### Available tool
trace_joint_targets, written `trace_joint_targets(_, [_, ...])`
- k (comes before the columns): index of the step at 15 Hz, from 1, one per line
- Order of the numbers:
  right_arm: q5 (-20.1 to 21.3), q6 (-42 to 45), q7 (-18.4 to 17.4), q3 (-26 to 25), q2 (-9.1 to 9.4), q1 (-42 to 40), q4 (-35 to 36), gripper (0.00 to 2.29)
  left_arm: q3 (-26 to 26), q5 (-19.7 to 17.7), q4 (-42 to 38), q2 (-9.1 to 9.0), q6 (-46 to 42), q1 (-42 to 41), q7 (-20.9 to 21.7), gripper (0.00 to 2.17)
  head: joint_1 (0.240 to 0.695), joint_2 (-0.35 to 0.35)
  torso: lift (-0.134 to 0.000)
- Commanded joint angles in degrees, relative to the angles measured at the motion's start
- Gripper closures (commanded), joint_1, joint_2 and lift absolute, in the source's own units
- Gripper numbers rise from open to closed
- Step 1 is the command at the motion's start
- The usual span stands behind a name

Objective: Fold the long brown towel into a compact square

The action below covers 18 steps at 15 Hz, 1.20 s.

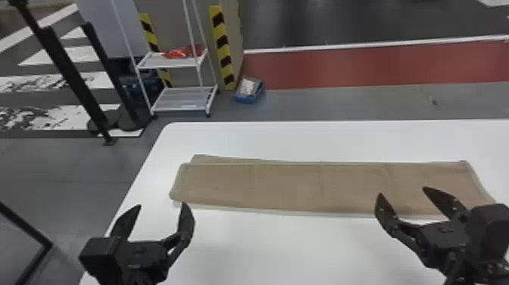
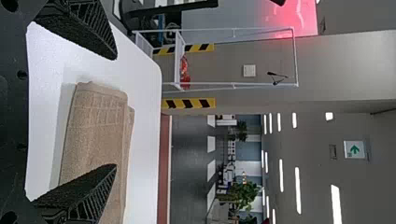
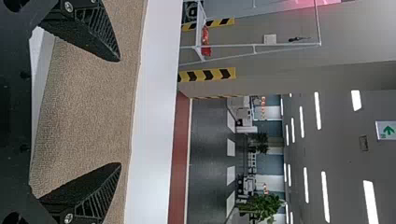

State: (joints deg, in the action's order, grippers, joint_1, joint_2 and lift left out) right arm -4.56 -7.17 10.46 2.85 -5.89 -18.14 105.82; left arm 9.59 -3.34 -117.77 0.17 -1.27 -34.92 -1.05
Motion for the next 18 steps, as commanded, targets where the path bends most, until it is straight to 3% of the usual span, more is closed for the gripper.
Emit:
trace_joint_targets(1, [-0.01,0.00,0.00,0.05,0.00,-0.05,0.00,0.08,-0.01,0.00,0.00,-0.32,0.00,0.12,0.00,0.05,0.695,0.180,-0.102])
trace_joint_targets(10, [-0.01,0.18,0.00,-0.04,-0.18,-0.22,0.09,0.08,-0.09,0.00,0.18,-0.32,0.53,0.64,0.09,0.07,0.695,0.178,-0.102])
trace_joint_targets(15, [-0.01,0.18,0.00,-0.04,-0.26,-0.75,0.62,0.08,1.75,0.61,1.05,-0.32,16.17,9.70,3.16,0.09,0.695,0.171,-0.102])
trace_joint_targets(18, [-0.01,0.18,-0.18,-0.39,-0.53,-1.10,0.88,0.08,5.53,-0.70,1.67,-0.32,26.37,16.82,7.91,0.10,0.695,0.174,-0.102])
